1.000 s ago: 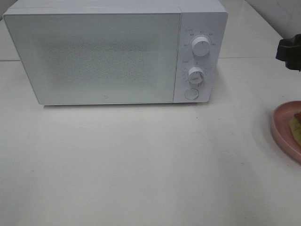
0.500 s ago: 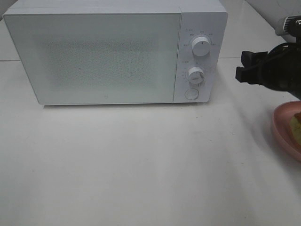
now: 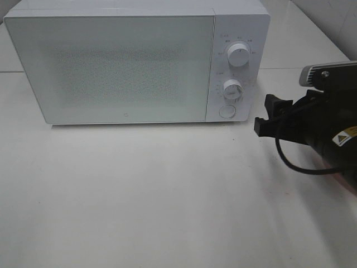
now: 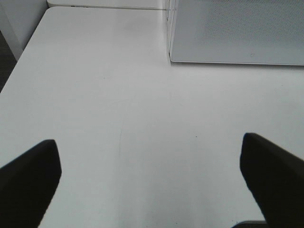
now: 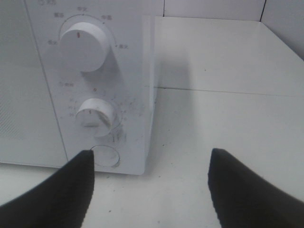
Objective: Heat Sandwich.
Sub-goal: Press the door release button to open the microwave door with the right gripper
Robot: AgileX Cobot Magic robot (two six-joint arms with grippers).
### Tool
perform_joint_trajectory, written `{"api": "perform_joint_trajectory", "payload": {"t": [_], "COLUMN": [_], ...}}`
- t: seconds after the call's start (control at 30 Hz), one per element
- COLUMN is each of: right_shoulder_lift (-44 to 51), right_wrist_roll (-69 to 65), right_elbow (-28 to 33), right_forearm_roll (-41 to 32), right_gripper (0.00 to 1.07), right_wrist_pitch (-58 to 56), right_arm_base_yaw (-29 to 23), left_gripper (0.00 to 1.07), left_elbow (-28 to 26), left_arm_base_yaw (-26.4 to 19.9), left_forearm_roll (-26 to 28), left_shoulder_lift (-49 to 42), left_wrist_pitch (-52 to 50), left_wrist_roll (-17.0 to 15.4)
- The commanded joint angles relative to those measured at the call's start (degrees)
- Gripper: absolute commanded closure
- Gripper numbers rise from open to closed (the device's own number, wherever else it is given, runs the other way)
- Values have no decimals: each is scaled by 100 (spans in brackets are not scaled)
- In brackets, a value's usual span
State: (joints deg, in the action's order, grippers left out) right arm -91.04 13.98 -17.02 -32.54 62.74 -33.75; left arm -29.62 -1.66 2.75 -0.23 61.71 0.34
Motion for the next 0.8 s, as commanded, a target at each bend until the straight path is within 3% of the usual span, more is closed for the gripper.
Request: {"api": "perform_joint_trajectory", "payload": {"t": [0.03, 0.47, 0.8], "right_shoulder_lift": [-166, -728, -756], "right_wrist_roll": [63, 63, 17], "right_elbow": [11, 0, 0], "right_forearm_roll": [-246, -1707, -1759], "right_gripper": [41, 41, 41], "right_wrist_pitch": [241, 487, 487], "right_arm_base_yaw": [-275, -1581, -1667], "left_gripper": [9, 9, 9], "left_elbow": [6, 6, 6], "left_arm_base_yaw": [-17, -17, -17], "left_forearm_roll": [29, 29, 29], "left_shoulder_lift": [-115, -115, -115], "left_wrist_pitch": [-63, -63, -63], "left_wrist_roll": [-34, -34, -34]}}
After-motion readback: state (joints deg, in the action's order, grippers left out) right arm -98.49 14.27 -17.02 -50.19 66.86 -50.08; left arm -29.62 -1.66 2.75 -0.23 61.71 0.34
